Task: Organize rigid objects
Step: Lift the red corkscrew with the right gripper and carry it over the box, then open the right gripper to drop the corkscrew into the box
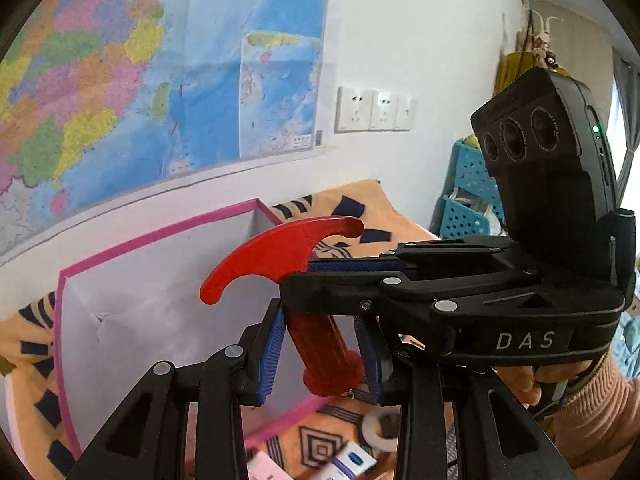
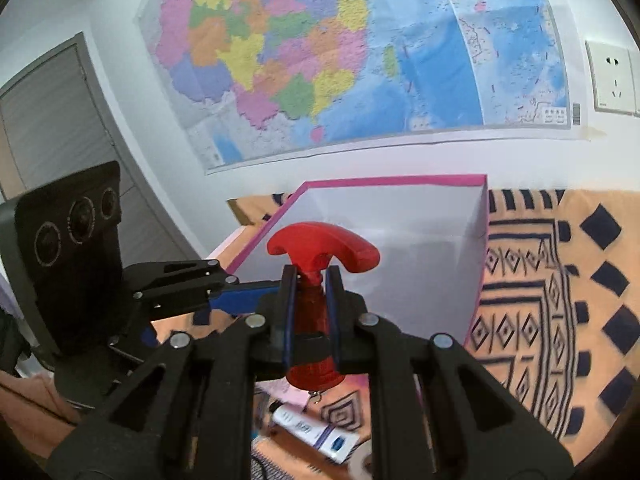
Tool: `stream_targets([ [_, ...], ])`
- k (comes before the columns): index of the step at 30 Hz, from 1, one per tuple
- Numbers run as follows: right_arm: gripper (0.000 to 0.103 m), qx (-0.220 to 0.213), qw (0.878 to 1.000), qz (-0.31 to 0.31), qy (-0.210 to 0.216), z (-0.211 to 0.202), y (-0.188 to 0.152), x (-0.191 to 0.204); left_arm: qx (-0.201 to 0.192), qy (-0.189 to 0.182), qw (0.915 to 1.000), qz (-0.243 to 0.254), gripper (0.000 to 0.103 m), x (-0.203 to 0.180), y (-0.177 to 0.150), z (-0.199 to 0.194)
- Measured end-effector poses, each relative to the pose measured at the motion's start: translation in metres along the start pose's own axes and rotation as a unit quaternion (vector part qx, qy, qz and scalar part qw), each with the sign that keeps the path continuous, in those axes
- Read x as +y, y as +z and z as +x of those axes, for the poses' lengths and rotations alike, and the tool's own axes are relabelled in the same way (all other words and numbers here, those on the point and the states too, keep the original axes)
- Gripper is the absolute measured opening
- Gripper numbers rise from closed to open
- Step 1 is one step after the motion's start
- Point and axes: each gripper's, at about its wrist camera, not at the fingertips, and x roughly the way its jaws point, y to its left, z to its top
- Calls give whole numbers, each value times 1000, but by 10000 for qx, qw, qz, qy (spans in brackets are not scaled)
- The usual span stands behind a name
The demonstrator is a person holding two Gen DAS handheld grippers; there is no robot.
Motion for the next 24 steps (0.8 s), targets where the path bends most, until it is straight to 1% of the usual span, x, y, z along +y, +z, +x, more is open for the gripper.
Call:
stream_targets([
  [4, 16, 96, 9998, 123, -129, 14, 5, -14, 171, -9, 9998, -101, 34, 11, 4, 18],
  [6, 16, 142, 9995, 192, -190, 20, 6, -21, 286, -71, 9993, -208, 34, 17, 5, 30],
  [13, 16, 428, 9969, 508, -421, 40, 1, -47, 711, -309, 9960, -455, 34, 25, -7, 61],
  [14, 16, 498, 9961, 548, -480, 43, -2, -50, 809, -352, 9950, -474, 35, 25, -11, 67],
  [17, 18, 624, 9931, 687, -716, 47, -8, -58, 993, -323, 9935, -459, 34, 22, -18, 77],
  [18, 19, 655, 9911, 754, -877, 46, -9, -61, 1040, -307, 9930, -460, 34, 22, -20, 78],
  [19, 23, 663, 9902, 755, -968, 45, -10, -61, 1069, -290, 9928, -465, 34, 22, -21, 79],
  [22, 26, 508, 9909, 731, -1007, 33, -12, -59, 1059, -260, 9929, -480, 35, 22, -26, 76],
  [24, 26, 369, 9918, 673, -1022, 21, -13, -54, 989, -227, 9938, -457, 37, 21, -31, 68],
])
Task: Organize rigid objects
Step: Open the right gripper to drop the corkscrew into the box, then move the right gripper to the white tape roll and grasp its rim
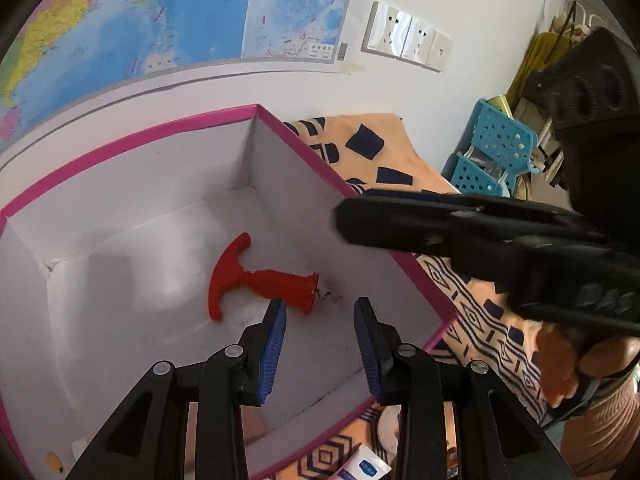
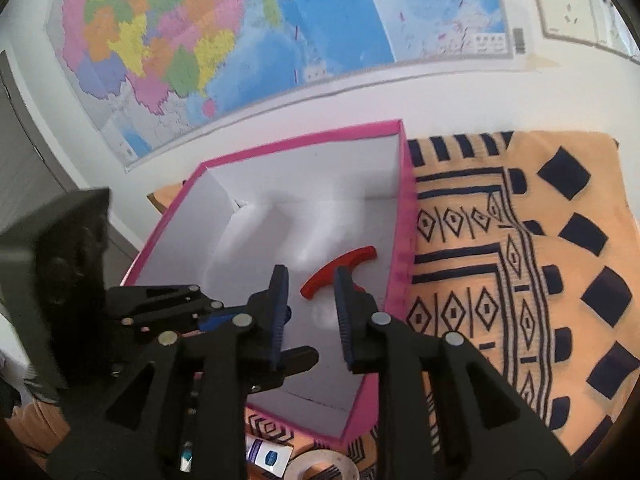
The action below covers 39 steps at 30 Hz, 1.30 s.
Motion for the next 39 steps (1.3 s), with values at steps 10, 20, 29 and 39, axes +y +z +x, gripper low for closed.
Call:
stream_targets([
  [10, 39, -257, 9969, -548, 497, -54, -47, 18, -640, 334, 9974, 46, 44, -8, -33, -58],
  [20, 39, 613, 9977, -201, 195, -31, -109, -7, -488, 217, 9984, -177, 44, -25, -82, -61],
  [29, 39, 1049, 9945, 0, -1, -8, -132, -20, -188, -26, 9994, -300, 44, -39, -100, -42],
  [39, 39, 1123, 9936, 109, -68, 0, -138, -24, 50, -307, 9987, -399, 44, -47, -103, -24],
])
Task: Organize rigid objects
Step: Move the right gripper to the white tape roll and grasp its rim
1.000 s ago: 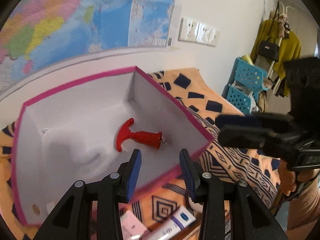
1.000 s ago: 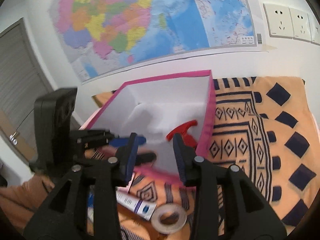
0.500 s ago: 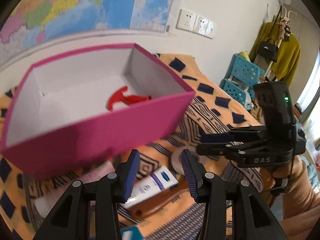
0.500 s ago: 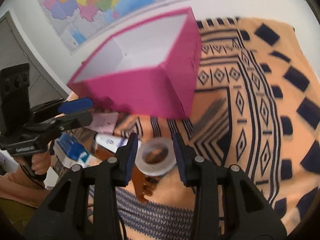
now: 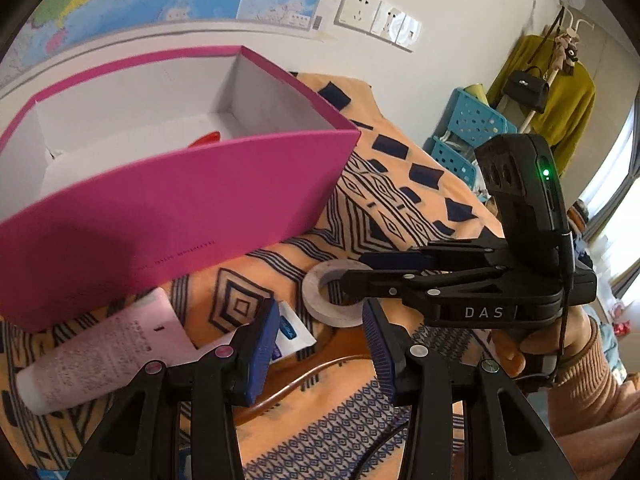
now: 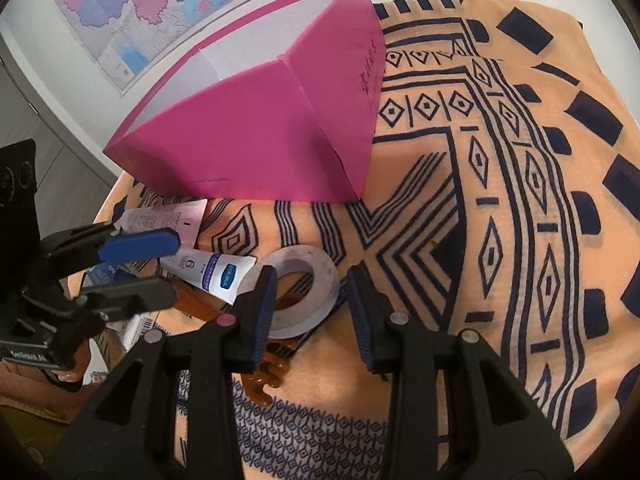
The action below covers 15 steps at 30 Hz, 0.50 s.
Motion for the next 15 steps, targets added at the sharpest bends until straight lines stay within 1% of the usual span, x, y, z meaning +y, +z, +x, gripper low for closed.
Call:
stream_targets([
  [3, 39, 30, 10000, 17, 9, 3, -1, 0, 81, -42, 10000, -20, 44, -1, -2, 6],
  [5, 36, 34, 10000, 7, -11, 4, -2, 0, 140, -49, 9999, -35, 43, -1, -3, 9],
  [6, 31, 40, 10000, 8, -15, 4, -2, -1, 166, -59, 9998, -46, 43, -1, -3, 11],
  [8, 27, 19, 10000, 11, -36, 4, -2, -1, 210, -128, 9997, -68, 43, -1, -4, 13],
  [10, 20, -4, 10000, -5, -50, 3, -3, 0, 238, -156, 9996, -68, 43, -2, -4, 15],
  [15, 19, -49, 10000, -30, -59, 3, -5, 1, 343, -249, 9991, -70, 43, -5, -6, 20],
])
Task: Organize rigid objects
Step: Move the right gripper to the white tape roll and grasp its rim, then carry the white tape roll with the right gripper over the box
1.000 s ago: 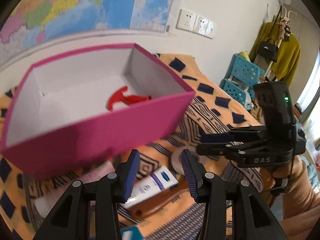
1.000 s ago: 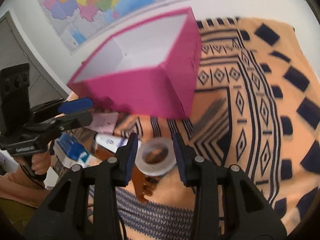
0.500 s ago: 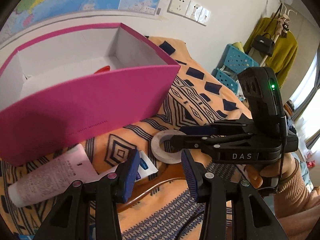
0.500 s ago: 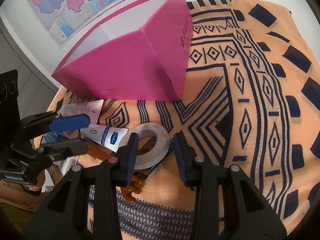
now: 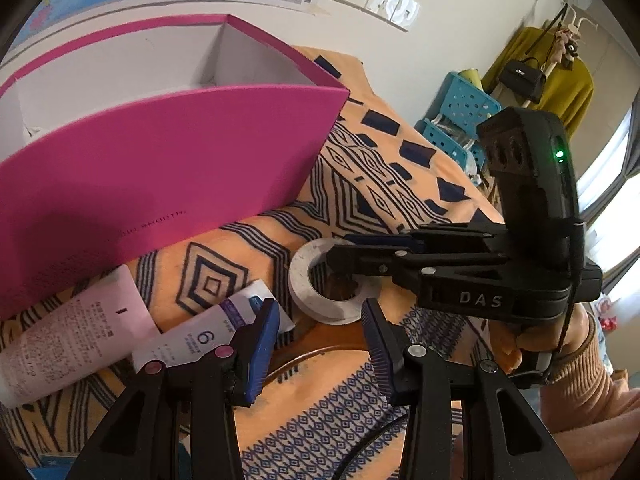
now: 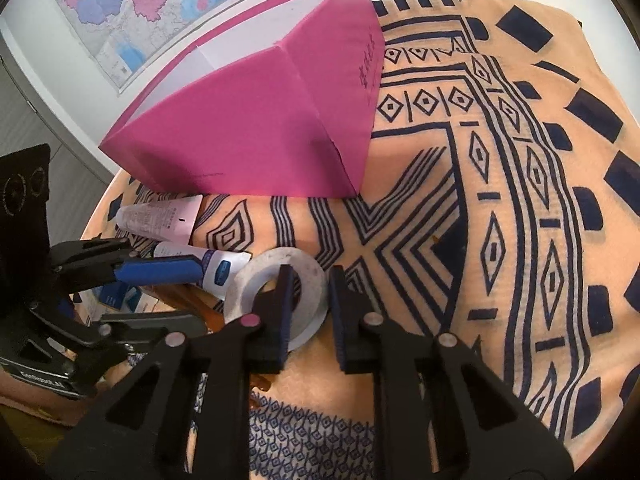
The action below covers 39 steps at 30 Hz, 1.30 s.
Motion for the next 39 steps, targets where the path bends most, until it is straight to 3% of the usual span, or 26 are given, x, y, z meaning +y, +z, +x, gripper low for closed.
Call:
stream_targets([
  [8, 19, -304, 9995, -58, 114, -17, 0, 11, -82, -167, 9998, 17, 41, -7, 0, -2],
  [18, 18, -647, 9971, -385, 145, -40, 11, 33, -482, -71, 9988, 52, 36, -13, 9, -31],
  [27, 18, -997, 9913, -846, 174, -59, 44, 56, -930, 66, 9956, 102, 36, -7, 32, -68],
  [39, 18, -1250, 9867, -1007, 264, -59, 91, 65, -1187, 327, 9924, 69, 36, 13, 70, -82],
])
